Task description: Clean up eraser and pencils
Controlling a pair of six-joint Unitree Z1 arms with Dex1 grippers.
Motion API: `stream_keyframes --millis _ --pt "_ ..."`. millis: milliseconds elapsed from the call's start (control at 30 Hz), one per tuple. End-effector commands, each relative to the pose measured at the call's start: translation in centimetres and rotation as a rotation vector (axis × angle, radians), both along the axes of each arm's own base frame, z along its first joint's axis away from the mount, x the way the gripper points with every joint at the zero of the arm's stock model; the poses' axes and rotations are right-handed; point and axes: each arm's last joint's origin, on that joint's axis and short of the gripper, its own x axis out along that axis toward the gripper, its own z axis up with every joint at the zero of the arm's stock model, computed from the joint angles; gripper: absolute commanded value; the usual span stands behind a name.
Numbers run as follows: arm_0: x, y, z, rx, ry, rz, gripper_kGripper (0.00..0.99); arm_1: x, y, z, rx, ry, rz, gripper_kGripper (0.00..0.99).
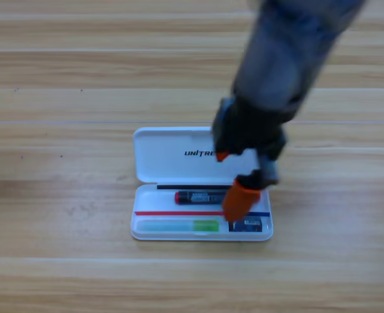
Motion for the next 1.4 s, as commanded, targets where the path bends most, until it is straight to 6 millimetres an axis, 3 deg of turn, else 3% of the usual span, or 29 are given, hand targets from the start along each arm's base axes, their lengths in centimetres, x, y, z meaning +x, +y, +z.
stream_keyframes --millis 33,267,433,533,800,1200,1400 --pt "4.6 -1.3 -0.9 0.004 0.045 0.051 0.965 -5.6 -5.5 5.6 0.247 0.030 -0.004 0.959" --pt "11.4 -4.1 -1.3 -0.072 0.062 0.064 0.928 -9.4 -10.9 5.9 0.482 -0.002 -0.091 0.982" --pt "15.7 -6.3 -3.5 -0.147 0.134 0.020 0.784 -9.8 -11.6 5.4 0.475 0.007 -0.095 0.982" --pt "17.7 -7.5 -6.2 -0.183 0.217 -0.020 0.601 -9.9 -11.7 4.9 0.462 0.018 -0.095 0.983" --pt "21.3 -9.9 -13.2 -0.248 0.394 -0.115 0.000 -10.1 -12.1 5.3 0.476 0.009 -0.093 0.983" --pt "23.5 -11.0 -20.1 -0.269 0.579 -0.130 0.000 -10.2 -12.1 5.6 0.490 0.017 -0.093 0.983" --pt "23.4 -11.9 -23.1 -0.304 0.677 -0.194 0.000 -10.2 -12.0 5.7 0.496 0.028 -0.087 0.983"
